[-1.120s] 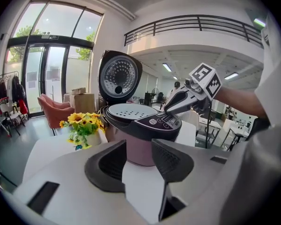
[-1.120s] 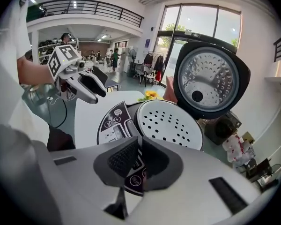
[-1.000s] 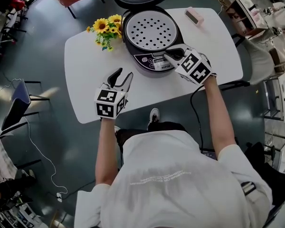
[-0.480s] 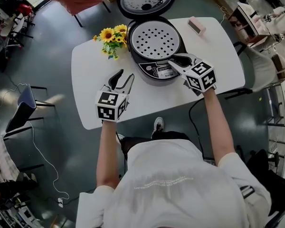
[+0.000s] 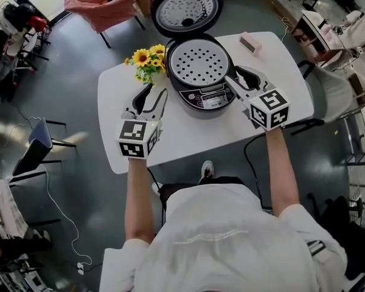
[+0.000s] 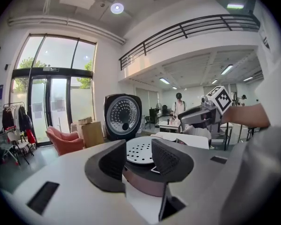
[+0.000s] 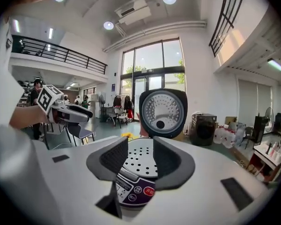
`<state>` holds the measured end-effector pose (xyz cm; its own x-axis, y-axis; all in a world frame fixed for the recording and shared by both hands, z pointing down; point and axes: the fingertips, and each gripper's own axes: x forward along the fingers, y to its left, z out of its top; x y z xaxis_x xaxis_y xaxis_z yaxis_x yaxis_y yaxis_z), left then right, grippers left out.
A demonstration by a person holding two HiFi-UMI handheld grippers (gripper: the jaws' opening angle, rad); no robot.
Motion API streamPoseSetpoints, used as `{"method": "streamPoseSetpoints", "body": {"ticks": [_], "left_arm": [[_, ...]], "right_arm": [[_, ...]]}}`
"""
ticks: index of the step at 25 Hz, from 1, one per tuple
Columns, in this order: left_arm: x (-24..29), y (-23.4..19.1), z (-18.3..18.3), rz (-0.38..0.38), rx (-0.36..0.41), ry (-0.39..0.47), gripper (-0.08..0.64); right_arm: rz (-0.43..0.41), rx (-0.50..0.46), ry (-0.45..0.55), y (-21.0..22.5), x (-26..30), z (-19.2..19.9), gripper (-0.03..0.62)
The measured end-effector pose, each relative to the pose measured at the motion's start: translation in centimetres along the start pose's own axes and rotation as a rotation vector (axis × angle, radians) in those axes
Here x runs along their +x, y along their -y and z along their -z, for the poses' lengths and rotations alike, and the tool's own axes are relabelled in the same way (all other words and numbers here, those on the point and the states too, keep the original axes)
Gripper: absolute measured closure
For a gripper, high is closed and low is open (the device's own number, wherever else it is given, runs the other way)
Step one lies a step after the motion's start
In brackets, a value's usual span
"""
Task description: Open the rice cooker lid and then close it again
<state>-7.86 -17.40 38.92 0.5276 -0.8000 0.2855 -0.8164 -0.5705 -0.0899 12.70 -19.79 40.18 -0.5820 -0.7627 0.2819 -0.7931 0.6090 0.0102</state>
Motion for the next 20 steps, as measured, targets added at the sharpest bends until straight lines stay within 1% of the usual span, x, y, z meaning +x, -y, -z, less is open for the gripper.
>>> {"method": "streamPoseSetpoints", "body": {"ticks": [7, 10, 13, 16, 18, 20], "left_arm": [[-0.9, 0.4, -3.4, 0.002, 0.029, 0.058, 0.377], [-0.9, 0.5, -4.8, -0.003, 0.039, 0.072, 0.377], [-0.9, 0.7, -5.8, -0.019, 0.046, 0.082, 0.377], [-0.7, 1.2, -6.2, -0.029, 0.046, 0.08, 0.377], [-0.6, 1.7, -6.0, -0.021, 0.059, 0.063, 0.377], [-0.5, 2.0, -5.9, -0.015, 0.069, 0.045, 0.377]], "right_arm": [[0.05, -0.029, 0.078, 1.6, -3.2, -3.1, 0.399], [0.055, -0.034, 0.103, 2.4, -4.2, -4.2, 0.396], [0.028, -0.043, 0.135, 2.7, -5.2, -5.2, 0.388], [-0.016, -0.007, 0.165, 3.1, -5.6, -5.9, 0.385], [-0.046, 0.004, 0.155, 3.1, -5.4, -5.8, 0.349], [-0.053, -0.014, 0.133, 3.0, -5.3, -5.4, 0.341]]}}
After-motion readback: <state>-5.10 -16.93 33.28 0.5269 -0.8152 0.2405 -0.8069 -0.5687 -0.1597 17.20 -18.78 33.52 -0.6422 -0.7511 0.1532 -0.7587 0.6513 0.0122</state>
